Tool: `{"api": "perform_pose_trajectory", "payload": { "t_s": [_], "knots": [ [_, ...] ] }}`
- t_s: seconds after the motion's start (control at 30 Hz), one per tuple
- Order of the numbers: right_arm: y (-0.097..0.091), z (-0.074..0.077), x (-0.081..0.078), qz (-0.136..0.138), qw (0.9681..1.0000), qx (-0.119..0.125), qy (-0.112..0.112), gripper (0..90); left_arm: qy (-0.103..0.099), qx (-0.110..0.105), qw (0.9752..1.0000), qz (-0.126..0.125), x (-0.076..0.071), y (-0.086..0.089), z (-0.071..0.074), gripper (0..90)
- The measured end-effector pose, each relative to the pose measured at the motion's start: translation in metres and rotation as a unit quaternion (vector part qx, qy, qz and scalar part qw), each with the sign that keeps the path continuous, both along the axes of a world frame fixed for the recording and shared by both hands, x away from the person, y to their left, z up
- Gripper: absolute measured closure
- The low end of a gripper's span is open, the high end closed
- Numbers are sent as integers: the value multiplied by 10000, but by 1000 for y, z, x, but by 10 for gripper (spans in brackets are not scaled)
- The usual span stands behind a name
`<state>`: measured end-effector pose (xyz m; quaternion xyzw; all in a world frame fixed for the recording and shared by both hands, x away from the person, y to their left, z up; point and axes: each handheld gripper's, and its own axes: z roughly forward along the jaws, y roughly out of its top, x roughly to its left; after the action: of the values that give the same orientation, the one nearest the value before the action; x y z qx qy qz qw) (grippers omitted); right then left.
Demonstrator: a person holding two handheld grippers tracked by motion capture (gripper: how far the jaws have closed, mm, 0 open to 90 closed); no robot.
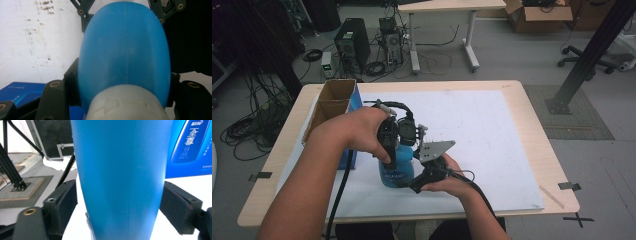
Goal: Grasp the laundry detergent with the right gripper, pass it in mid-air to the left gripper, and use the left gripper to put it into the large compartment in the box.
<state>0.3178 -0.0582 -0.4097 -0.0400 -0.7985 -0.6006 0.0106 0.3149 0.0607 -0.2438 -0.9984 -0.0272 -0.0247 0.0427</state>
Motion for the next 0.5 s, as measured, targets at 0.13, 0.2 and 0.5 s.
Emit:
{"api": "perform_pose_trajectory", "payload": {
  "t_s": [0.13, 0.2, 0.5],
  "knots": [
    [-2, 0, 0, -51, 9999, 78, 89, 101, 5, -16, 10000, -28, 0, 0, 0, 387],
    [-4, 0, 0, -134, 9997, 103, 158, 30, 3, -31, 10000, -49, 0, -1, 1, 387],
    [-11, 4, 0, -281, 9992, 173, 244, 0, -17, 6, 10000, -27, 0, -3, 3, 387]
  ]
}}
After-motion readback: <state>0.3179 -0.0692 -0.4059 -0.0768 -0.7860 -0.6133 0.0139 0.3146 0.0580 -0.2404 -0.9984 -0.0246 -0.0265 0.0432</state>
